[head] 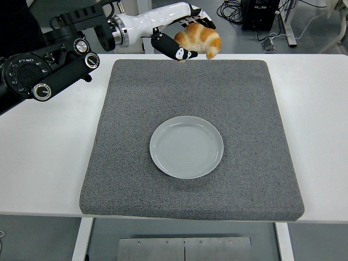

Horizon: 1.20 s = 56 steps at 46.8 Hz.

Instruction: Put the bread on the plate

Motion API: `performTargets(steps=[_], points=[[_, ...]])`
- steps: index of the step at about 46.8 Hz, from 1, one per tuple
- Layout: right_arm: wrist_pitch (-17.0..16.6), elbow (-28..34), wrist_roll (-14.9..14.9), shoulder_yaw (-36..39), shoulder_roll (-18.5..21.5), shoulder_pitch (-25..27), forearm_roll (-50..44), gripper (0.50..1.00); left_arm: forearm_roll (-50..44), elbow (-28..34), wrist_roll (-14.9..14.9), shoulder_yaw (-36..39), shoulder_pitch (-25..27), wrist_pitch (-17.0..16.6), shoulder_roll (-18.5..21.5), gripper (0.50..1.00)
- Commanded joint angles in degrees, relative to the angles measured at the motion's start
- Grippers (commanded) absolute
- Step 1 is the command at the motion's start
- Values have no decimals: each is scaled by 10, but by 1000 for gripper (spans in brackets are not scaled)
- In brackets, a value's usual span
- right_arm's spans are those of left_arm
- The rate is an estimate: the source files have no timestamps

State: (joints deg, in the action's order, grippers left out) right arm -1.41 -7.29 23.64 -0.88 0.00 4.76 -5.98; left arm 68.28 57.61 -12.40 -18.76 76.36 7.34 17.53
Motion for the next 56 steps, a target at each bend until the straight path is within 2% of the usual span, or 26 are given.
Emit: performTargets(steps=[1, 11, 33, 56], points=[[0, 0, 0, 0, 0, 0, 0, 1000, 1, 16, 6, 0, -2, 0, -7, 687], [0, 0, 0, 0, 0, 0, 0, 1000, 23, 63, 6, 1, -12, 0, -7, 687], [0, 0, 0, 0, 0, 0, 0, 1000, 87, 67, 2, 20, -45, 0, -16, 690], [0, 0, 0, 0, 0, 0, 0, 1000, 113, 67, -2, 63, -75, -1, -17, 692]])
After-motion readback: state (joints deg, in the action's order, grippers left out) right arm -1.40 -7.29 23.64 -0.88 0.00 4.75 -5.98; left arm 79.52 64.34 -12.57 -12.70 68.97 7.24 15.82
